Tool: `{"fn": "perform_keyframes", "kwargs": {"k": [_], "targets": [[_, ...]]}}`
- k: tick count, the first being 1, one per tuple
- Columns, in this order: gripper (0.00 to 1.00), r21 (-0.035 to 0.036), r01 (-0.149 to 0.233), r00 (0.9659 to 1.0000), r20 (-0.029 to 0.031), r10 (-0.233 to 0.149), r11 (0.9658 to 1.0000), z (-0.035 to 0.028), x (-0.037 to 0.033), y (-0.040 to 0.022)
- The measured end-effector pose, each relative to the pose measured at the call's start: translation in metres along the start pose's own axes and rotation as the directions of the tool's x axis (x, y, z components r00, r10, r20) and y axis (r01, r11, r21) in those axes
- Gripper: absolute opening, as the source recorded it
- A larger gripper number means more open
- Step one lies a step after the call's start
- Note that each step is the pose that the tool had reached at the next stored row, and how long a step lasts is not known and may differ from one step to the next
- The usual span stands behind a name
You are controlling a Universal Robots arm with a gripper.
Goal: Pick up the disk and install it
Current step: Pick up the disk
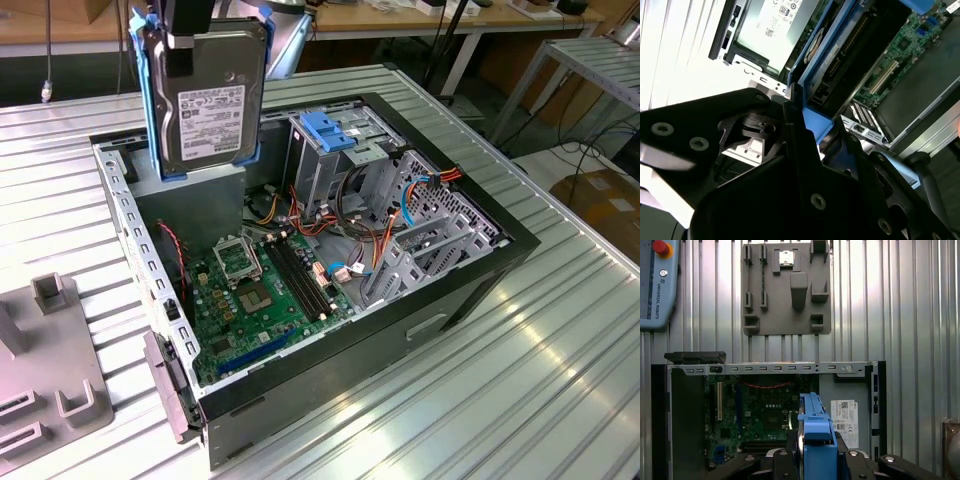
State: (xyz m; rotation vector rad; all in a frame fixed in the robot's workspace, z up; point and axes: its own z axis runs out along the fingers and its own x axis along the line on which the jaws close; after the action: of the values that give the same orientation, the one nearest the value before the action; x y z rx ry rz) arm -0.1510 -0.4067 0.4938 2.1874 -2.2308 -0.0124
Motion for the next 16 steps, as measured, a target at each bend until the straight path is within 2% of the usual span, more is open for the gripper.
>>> {"fn": "perform_keyframes", "kwargs": {"k": [3, 7, 12, 16], "targets": [[0.37, 0.0000, 0.000, 1.0000, 0.0000, 0.000, 1.0000, 0.0000, -0.0001, -0.0061], [0.37, 0.0001, 0.000, 1.0000, 0.0000, 0.000, 1.0000, 0.0000, 0.0010, -0.0094], [0.37, 0.0001, 0.000, 1.0000, 0.0001, 0.000, 1.0000, 0.0002, 0.0085, -0.0119], [0.37, 0.0001, 0.000, 1.0000, 0.0000, 0.000, 1.0000, 0.0006, 0.0101, -0.0239]]}}
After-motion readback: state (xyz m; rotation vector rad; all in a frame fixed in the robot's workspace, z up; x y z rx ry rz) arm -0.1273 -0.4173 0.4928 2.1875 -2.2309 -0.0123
